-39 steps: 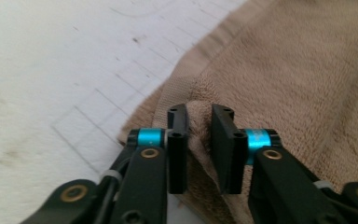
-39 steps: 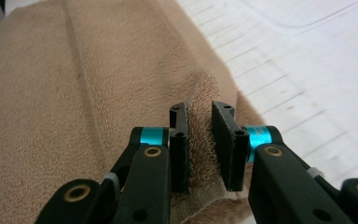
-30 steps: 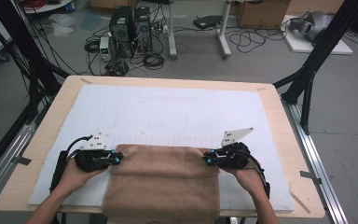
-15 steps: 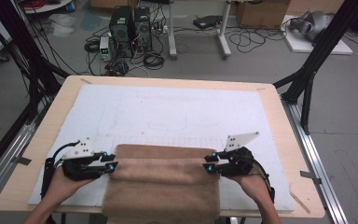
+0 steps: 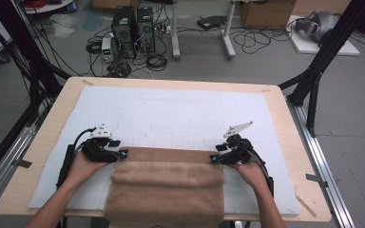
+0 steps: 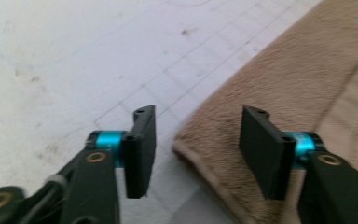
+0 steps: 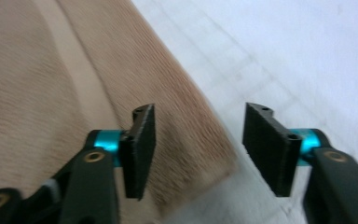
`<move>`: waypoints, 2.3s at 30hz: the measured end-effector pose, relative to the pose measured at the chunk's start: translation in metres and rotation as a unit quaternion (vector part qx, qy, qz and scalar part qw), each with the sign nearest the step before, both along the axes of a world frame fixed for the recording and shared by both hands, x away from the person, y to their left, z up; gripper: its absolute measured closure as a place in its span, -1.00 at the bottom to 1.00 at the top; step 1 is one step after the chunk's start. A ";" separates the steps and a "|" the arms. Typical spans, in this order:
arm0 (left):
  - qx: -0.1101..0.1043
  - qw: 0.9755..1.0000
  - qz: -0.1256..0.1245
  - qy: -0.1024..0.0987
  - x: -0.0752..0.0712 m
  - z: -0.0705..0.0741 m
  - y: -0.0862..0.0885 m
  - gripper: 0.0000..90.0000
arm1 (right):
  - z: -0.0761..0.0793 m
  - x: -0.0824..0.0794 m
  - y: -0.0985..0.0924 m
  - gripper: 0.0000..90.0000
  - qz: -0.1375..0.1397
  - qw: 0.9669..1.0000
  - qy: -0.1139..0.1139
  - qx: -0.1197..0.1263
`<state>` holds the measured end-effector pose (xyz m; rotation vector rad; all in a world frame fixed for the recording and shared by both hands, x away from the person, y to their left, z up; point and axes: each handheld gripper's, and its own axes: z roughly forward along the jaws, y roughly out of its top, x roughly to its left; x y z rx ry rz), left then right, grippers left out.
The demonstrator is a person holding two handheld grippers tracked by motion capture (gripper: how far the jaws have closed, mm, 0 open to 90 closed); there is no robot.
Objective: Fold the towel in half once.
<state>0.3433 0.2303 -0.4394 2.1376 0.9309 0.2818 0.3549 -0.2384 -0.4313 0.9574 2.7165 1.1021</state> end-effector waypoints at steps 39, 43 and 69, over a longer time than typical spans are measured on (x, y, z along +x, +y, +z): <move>-0.022 0.993 0.076 -0.091 0.103 0.113 -0.010 0.37 | 0.113 0.096 0.003 0.59 -0.059 0.994 -0.084 0.022; -0.031 0.996 0.061 -0.054 0.102 0.085 -0.003 0.26 | 0.095 0.095 0.002 0.35 -0.062 0.996 -0.065 0.026; 0.032 0.999 0.024 0.011 0.085 0.010 -0.025 0.54 | 0.001 0.066 0.015 0.43 -0.062 0.998 -0.012 -0.005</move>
